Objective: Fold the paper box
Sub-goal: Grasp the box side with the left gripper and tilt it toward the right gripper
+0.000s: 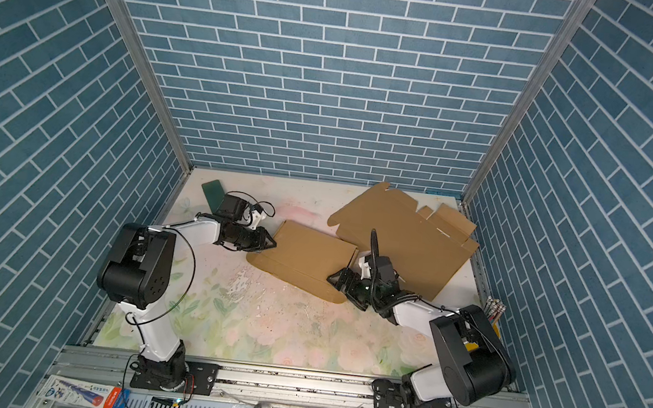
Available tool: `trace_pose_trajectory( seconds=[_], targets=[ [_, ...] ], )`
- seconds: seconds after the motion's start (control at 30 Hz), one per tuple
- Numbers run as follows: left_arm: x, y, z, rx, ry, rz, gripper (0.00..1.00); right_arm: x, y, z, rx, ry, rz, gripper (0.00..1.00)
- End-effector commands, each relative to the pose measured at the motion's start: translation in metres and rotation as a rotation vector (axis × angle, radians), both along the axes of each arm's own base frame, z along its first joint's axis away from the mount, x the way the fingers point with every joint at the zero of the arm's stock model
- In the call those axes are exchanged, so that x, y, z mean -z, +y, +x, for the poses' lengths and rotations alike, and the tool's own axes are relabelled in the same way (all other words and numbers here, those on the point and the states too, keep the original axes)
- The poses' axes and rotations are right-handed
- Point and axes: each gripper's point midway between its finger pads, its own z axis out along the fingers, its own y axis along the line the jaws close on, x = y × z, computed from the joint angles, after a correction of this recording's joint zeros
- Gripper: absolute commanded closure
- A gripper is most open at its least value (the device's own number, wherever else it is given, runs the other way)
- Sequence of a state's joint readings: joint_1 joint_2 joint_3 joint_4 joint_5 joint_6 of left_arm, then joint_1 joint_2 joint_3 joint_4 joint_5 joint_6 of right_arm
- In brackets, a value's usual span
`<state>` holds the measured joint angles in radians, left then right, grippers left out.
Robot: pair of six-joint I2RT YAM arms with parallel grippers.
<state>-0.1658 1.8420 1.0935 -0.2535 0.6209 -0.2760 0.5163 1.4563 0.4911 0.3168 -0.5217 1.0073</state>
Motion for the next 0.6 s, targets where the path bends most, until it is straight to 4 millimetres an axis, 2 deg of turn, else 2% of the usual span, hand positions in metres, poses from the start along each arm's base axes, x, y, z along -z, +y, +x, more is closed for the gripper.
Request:
trace_pose_trajectory(
  seconds=[0.0, 0.13, 0.27, 0.4, 0.47, 0.57],
  targets=[
    [0.068, 0.036, -0.053, -0.046, 0.314, 0.117, 0.73, 0.000, 0.004, 0.003, 0.025, 0.023, 0.051, 0.01],
    [0.070, 0.039, -0.052, -0.045, 0.341, 0.118, 0.74, 0.002, 0.010, 0.008, 0.011, 0.024, 0.068, 0.01],
    [0.070, 0.040, -0.051, -0.045, 0.336, 0.121, 0.73, -0.007, 0.024, 0.021, -0.009, 0.004, 0.127, 0.01],
    [0.065, 0.039, -0.046, -0.057, 0.313, 0.111, 0.61, -0.025, 0.037, 0.033, -0.008, -0.029, 0.230, 0.12],
    [0.052, 0.033, -0.039, -0.063, 0.277, 0.066, 0.50, -0.031, 0.039, 0.037, 0.004, -0.036, 0.270, 0.18],
    [0.018, 0.029, -0.027, -0.074, 0.174, 0.023, 0.40, -0.033, 0.038, 0.037, 0.029, -0.019, 0.286, 0.26]
  ],
)
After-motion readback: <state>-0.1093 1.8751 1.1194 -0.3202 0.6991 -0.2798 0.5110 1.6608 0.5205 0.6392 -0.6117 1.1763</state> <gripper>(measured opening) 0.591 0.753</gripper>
